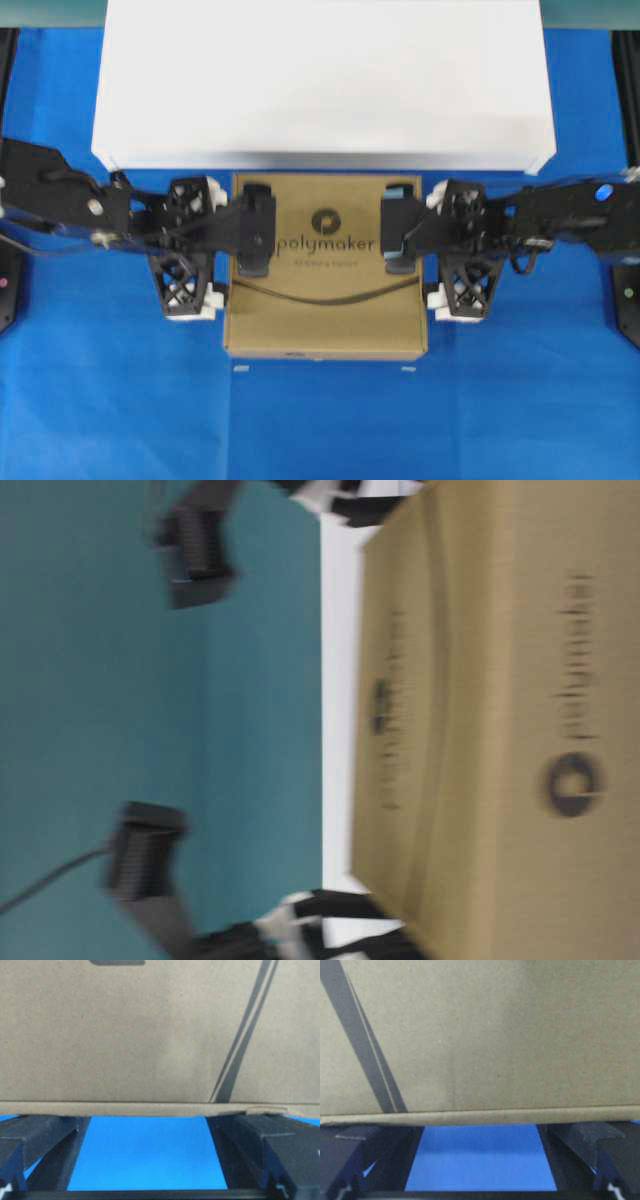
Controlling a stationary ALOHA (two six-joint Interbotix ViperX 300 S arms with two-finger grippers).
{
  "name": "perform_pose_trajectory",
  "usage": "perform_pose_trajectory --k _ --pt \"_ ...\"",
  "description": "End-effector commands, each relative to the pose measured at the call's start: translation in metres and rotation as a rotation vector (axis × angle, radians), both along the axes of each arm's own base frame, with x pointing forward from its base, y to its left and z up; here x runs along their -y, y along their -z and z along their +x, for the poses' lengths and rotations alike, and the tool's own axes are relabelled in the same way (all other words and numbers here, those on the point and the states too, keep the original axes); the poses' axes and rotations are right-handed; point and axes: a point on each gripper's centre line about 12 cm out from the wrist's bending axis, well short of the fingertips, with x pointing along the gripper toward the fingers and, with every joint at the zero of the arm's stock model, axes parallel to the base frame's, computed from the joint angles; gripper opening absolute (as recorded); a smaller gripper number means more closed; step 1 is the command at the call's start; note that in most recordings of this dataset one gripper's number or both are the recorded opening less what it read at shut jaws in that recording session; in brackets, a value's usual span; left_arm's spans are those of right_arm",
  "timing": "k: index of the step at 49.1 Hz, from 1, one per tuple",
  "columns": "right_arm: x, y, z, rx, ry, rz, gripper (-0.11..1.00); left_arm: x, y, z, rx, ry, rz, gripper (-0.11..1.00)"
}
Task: Place the cardboard box on the stand after clamping it between your arms.
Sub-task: 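Press both grippers inward to clamp the box between them, then lift the clamped box and carry it back onto the white stand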
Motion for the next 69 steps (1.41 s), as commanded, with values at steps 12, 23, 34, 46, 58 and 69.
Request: perform_pose_trajectory --k 12,23,34,46,58,69 --pt "-0.001 -0.141 0.026 0.184 0.018 0.018 0.97 0.002 -0.143 0.013 0.207 0.003 0.015 0.86" --pt "0.001 -0.154 0.028 0.178 0.019 0.017 0.97 -0.003 -0.157 0.007 0.182 -0.012 0.017 0.86" --pt "0.010 -0.159 0.035 0.268 0.053 0.015 0.97 -0.017 -0.153 0.007 0.172 -0.048 0.022 0.86" --pt "0.029 -0.161 0.039 0.303 0.052 -0.030 0.97 -0.035 -0.152 0.013 0.178 -0.047 0.065 0.86" --pt "0.054 -0.161 0.046 0.304 0.068 -0.072 0.98 -0.057 -0.156 0.027 0.201 -0.076 0.092 0.86" --pt "0.075 -0.157 0.053 0.294 0.034 -0.094 0.98 -0.076 -0.162 0.037 0.216 -0.062 0.147 0.85"
